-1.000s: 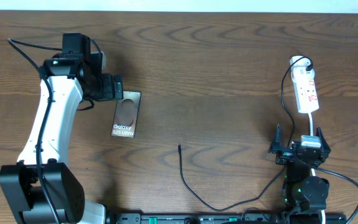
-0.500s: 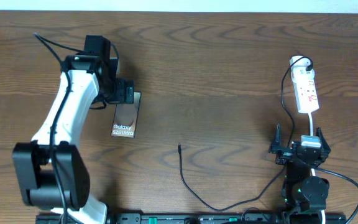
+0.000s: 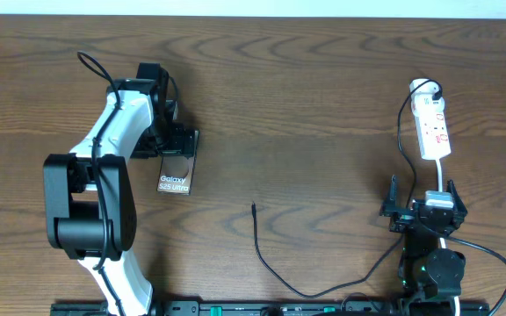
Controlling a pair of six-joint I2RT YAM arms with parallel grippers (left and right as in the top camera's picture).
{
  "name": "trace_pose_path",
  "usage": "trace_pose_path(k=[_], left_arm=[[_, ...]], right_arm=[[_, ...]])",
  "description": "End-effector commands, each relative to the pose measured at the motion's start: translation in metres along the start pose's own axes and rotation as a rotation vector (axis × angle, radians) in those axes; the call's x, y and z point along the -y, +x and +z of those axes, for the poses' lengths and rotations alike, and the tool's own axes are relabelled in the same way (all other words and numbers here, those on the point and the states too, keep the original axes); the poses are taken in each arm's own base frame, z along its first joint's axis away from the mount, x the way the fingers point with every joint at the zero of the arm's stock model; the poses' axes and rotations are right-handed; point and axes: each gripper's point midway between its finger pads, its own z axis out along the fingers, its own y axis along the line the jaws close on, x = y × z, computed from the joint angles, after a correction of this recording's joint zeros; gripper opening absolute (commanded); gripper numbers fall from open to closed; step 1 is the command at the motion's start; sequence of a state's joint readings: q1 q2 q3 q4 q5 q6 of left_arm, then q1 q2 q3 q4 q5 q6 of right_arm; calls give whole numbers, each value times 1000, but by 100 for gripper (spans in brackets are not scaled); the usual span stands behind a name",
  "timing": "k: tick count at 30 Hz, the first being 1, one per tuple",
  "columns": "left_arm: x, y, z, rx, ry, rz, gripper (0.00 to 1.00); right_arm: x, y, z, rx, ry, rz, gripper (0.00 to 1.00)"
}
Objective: Plug charger to phone and switch on socket
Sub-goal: 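Move the left gripper forward over the silver phone, then lower the left gripper and close it on the phone's long edges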
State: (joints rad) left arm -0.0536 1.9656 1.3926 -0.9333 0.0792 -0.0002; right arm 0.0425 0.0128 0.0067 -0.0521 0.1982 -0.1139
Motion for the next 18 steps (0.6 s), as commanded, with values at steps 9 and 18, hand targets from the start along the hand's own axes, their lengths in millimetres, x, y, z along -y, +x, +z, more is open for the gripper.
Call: trace_pose_path(k=[9, 18], left_arm=[[22, 1, 2, -4, 59, 116, 98], [17, -3, 2, 11, 10, 114, 98]], right_arm=[[-1, 1, 0, -2, -3, -8, 99], [-1, 1, 0, -2, -3, -8, 99]])
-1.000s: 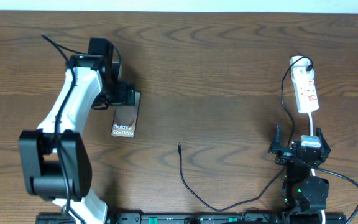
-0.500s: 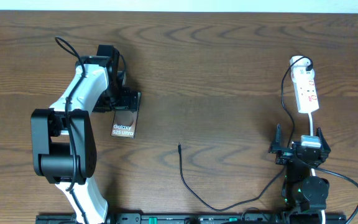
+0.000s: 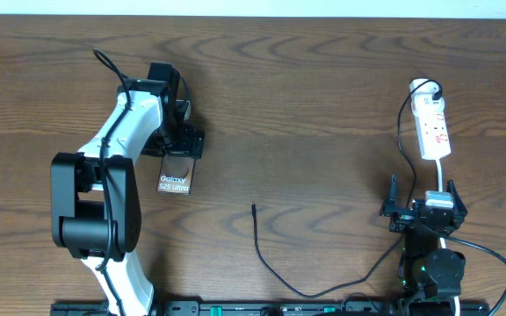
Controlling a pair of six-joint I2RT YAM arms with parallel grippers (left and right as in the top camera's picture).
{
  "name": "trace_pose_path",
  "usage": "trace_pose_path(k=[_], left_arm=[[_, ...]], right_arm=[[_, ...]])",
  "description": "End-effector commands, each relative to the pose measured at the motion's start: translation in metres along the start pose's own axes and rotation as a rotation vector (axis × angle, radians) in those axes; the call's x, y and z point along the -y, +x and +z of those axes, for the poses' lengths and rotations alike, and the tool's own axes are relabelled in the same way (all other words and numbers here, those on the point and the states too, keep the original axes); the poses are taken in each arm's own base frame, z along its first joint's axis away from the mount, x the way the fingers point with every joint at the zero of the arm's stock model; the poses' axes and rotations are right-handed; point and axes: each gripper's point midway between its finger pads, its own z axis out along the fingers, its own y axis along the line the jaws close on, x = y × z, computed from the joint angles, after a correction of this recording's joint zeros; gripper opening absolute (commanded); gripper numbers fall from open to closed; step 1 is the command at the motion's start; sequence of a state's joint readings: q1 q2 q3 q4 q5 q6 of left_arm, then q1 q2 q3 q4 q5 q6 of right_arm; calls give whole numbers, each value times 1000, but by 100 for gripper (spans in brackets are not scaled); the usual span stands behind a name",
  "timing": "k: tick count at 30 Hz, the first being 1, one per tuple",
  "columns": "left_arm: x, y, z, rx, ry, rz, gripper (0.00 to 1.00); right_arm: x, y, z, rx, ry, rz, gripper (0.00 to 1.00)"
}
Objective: Plug charger to phone and switch on socket
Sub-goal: 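Lower the left gripper and close it on the phone's long edges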
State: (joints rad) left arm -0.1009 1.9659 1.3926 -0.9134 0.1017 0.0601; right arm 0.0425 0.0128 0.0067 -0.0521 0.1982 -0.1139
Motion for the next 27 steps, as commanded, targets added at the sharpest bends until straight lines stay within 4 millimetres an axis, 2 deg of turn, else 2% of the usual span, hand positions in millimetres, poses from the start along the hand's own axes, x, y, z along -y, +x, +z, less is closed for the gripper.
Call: trace_pose_path(k=[1, 10, 27], left_arm=[[-4, 0, 2, -7, -13, 5, 98], [-4, 2, 17, 10, -13, 6, 98], [-5, 7, 20, -4, -13, 2, 98]], right_arm=[[-1, 1, 0, -2, -3, -8, 99], [-1, 1, 0, -2, -3, -8, 99], [-1, 1, 0, -2, -3, -8, 99]])
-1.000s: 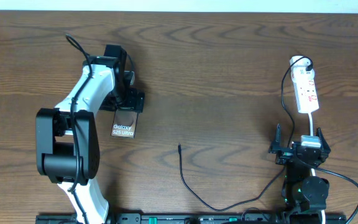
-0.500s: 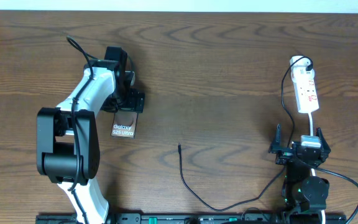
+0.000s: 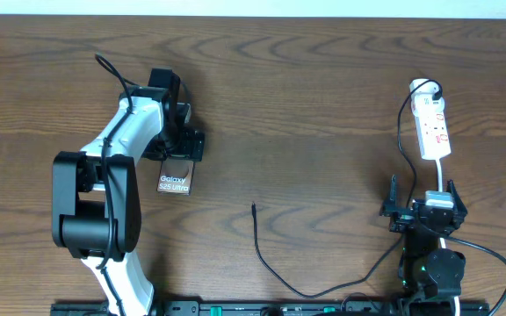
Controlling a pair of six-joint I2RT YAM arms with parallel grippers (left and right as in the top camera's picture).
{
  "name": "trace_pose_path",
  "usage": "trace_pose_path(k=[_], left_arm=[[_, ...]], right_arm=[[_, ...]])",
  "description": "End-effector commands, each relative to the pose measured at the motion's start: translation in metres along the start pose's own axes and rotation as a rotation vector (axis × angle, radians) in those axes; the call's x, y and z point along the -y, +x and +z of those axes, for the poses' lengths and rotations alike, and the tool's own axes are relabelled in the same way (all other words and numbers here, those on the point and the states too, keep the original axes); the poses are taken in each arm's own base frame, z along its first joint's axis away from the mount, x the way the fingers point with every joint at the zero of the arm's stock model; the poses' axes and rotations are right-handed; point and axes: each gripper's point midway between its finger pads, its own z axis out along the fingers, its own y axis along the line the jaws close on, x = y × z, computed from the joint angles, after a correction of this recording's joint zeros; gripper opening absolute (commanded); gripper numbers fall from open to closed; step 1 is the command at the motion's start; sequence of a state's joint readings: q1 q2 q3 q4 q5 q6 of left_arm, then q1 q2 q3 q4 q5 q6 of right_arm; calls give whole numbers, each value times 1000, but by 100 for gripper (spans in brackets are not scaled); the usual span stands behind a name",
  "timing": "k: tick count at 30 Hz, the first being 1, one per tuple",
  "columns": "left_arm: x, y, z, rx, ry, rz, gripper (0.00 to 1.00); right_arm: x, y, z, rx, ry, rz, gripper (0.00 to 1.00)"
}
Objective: Plug charger to phone and switch on socket
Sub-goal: 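Lower the left gripper and close it on the phone's long edges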
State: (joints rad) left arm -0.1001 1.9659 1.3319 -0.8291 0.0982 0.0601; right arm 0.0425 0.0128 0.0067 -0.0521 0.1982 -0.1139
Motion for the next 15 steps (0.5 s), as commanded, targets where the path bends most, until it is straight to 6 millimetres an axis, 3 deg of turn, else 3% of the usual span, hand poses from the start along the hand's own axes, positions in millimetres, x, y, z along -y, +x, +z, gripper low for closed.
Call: trace_pose_path(k=[1, 15], left_arm=[[-3, 9, 7, -33, -9, 2, 98], [-4, 22, 16, -65, -9, 0, 98]], right_arm=[[-1, 1, 0, -2, -3, -8, 99], [-1, 1, 0, -2, -3, -8, 99]])
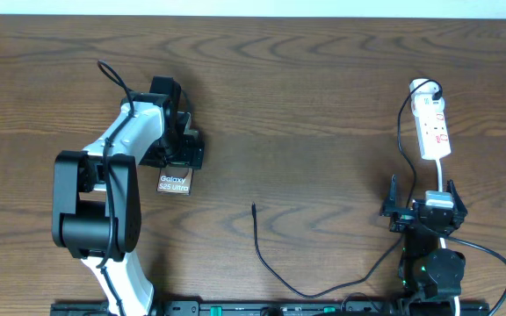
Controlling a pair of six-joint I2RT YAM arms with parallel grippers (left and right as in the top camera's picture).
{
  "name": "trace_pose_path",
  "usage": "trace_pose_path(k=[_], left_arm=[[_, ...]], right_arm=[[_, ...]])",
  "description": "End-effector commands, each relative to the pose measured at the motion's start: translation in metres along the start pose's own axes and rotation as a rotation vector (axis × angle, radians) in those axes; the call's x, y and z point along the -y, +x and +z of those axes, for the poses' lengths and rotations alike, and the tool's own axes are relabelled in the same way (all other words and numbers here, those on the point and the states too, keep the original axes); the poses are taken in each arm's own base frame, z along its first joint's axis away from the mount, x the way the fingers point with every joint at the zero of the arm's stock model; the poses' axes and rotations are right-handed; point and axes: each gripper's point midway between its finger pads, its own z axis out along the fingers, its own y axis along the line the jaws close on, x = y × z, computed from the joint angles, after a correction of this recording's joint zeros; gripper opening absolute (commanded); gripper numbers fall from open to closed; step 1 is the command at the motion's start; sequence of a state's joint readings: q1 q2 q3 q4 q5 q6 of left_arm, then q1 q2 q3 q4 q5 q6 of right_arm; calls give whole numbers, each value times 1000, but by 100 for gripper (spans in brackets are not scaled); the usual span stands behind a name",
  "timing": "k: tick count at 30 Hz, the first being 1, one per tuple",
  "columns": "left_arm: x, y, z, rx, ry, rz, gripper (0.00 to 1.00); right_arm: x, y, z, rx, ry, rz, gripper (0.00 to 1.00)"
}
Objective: Plug charger to phone and switch on socket
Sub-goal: 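Lower the left gripper and close it on the phone's long edges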
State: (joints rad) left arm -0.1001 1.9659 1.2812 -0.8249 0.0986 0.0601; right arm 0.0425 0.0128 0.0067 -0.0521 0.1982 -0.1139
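The black phone [175, 182], labelled Galaxy S25 Ultra, lies flat on the left of the table. My left gripper [184, 151] is down over its far end with the jaws spread about as wide as the phone, and it hides that end. The charger cable's free tip [253, 207] lies mid-table, well right of the phone; the black cable [275, 276] curves from it toward the front edge. A white power strip [432, 127] lies at the far right. My right gripper [422, 195] rests open near the front right, holding nothing.
The power strip's white lead [444, 167] runs down to the right arm's base, and a black cable [404, 145] loops beside it. The wooden table [323, 105] shows bare wood between phone and power strip.
My left gripper has shifted slightly nearer and to the right, covering a bit more of the phone's far end. The phone, cable and right arm have not moved.
At first my left gripper stood just beyond the phone's far end. Over the following moments it came a little right and nearer, covering more of the phone each time. Phone, cable, power strip and right arm stayed where they were throughout.
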Motion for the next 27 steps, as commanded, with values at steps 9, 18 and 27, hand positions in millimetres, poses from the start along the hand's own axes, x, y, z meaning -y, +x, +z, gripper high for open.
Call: trace_pose_path(k=[9, 18, 27], left_arm=[[-3, 6, 7, -20, -9, 2, 98], [-4, 8, 17, -9, -10, 3, 98], [-4, 15, 22, -23, -10, 2, 98]], right_arm=[[-1, 1, 0, -2, -3, -8, 99], [-1, 1, 0, -2, -3, -8, 99], [-1, 1, 0, -2, -3, -8, 99]])
